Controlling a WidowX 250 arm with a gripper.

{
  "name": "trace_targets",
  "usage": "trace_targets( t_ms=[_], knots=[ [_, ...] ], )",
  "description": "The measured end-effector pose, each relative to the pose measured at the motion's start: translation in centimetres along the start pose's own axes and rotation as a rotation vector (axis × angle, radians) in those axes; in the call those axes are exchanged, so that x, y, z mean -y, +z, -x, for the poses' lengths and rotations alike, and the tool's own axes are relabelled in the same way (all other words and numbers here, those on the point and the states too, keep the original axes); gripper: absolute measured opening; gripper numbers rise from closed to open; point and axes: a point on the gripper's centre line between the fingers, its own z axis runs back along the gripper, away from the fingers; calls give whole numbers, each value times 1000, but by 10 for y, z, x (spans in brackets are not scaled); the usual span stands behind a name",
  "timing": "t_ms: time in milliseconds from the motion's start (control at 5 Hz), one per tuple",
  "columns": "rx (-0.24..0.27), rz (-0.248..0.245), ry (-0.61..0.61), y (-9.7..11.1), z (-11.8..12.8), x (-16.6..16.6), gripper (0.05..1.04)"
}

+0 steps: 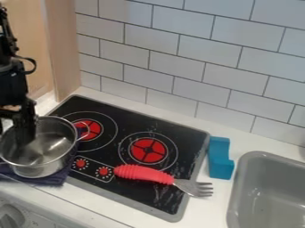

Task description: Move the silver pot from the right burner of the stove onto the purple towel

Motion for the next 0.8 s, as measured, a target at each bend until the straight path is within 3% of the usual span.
trace_targets(
  t_ms=[800],
  knots=[
    [119, -82, -67, 67, -1, 12, 999]
  ],
)
